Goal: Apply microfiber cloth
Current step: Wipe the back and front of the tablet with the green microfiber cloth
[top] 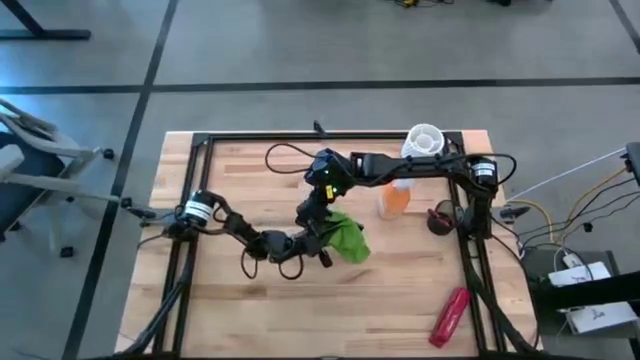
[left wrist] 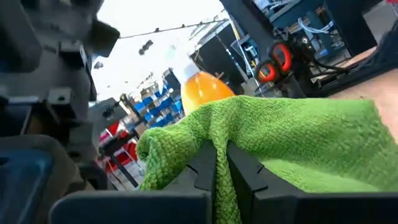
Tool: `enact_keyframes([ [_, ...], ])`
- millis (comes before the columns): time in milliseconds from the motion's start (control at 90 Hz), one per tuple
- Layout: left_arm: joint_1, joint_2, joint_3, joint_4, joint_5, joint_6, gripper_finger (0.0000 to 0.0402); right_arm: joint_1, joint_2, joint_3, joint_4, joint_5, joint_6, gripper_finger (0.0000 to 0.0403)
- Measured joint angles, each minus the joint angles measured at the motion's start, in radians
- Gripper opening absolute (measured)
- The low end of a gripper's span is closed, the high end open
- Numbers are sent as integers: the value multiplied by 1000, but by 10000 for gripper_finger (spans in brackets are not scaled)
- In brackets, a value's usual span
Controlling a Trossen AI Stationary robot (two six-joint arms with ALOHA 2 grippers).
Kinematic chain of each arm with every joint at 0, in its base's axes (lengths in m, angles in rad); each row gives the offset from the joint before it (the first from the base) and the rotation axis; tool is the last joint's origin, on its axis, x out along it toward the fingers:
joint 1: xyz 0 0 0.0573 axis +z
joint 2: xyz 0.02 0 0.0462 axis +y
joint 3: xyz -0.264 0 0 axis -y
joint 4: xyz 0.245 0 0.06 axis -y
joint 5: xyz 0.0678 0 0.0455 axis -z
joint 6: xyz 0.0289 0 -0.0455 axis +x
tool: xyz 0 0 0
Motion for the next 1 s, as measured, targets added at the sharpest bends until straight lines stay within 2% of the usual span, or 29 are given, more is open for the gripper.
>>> enact_keyframes([
  [167, -2, -3, 9, -9, 19, 34, 0, -6, 0, 0, -3, -51, 27, 8],
  [411, -24, -3, 57, -84, 75, 61, 0, -12, 0, 0, 9, -67, 18, 8],
  [600, -62, -2, 47, -108, 54, 30, 0, -19, 0, 0, 8, -64, 13, 8],
  [678, -80, -2, 41, -111, 25, 29, 0, -19, 0, 0, 7, -63, 13, 8],
  [1000, -119, -8, -71, -91, -235, 11, 0, -20, 0, 0, -1, -50, -1, 8],
])
